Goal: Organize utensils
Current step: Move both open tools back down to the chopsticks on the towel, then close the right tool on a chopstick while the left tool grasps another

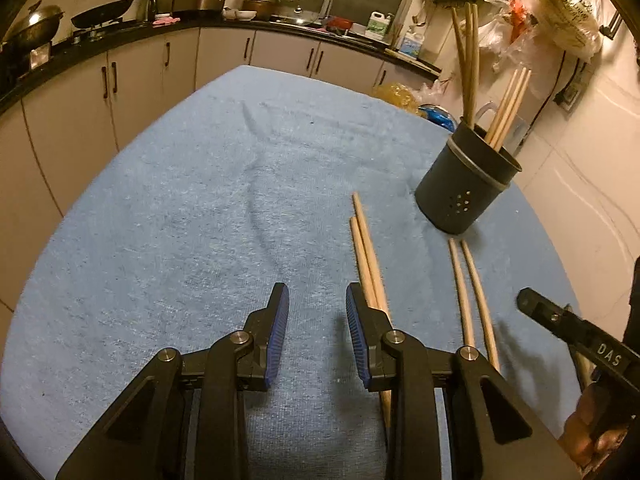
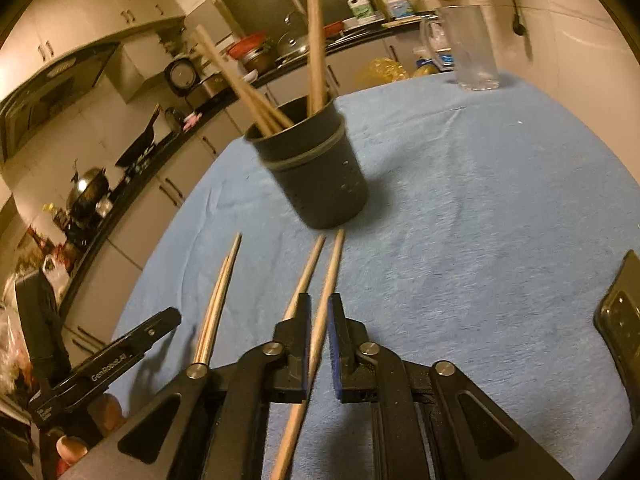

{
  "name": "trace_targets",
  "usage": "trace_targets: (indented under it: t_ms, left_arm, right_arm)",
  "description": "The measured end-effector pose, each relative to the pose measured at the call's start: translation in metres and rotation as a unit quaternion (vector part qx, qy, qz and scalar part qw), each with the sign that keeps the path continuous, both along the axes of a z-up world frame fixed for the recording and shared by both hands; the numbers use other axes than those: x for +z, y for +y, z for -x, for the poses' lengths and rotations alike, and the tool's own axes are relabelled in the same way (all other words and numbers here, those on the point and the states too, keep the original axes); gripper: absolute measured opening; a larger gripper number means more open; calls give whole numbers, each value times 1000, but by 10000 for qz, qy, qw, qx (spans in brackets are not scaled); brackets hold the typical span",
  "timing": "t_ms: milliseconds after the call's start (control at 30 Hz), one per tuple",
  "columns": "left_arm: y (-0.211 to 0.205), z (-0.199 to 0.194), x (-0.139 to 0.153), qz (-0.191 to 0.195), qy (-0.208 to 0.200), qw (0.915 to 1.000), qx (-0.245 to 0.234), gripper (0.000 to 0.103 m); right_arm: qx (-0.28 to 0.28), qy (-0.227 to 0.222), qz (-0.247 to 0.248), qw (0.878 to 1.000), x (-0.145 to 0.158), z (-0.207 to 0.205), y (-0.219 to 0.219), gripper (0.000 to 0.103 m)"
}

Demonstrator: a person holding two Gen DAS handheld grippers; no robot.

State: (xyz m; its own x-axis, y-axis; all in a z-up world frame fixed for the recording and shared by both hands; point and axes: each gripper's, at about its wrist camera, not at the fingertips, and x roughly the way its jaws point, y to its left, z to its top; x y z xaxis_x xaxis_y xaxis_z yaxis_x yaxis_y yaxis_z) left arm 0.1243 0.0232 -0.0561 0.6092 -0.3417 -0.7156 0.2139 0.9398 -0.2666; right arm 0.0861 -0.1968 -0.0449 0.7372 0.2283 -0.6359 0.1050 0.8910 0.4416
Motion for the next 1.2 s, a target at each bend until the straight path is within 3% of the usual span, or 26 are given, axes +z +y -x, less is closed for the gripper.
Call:
trace_targets:
  t_ms: [100, 400, 567, 600, 767, 933, 1100, 1200]
  left_arm:
    - [1, -1, -1, 132, 62, 9999, -93, 28]
    - [1, -5, -2, 294, 147, 9993, -167, 28]
    - [-2, -6, -3, 244, 179, 9993, -199, 28]
    - [-3, -6, -3, 199, 200, 9994, -208, 28]
    - [-11, -8, -3, 135, 411, 9985, -331, 28]
    - [-30, -8, -3, -337, 425, 9976, -431, 28]
    - [-36, -9, -4, -479, 508, 9965, -467, 28]
    - [-44, -11, -2, -758, 538, 9945, -492, 28]
  right_arm:
    - [66, 126, 84, 9999, -2, -6, 7, 23]
    - [121, 617, 618, 9961, -13, -34, 20, 23]
    - [161, 781, 900, 9927, -17, -42, 24, 16]
    - [161, 808, 1000, 9916, -18, -43, 25, 10]
    - [-29, 907, 1097, 9898, -17, -36, 9, 8]
    - [-95, 881, 845, 9925, -19, -21, -6, 8]
    - [-53, 814, 657, 9945, -20, -14, -12, 8]
    - [-36, 789, 587, 9951, -20, -11, -14, 8]
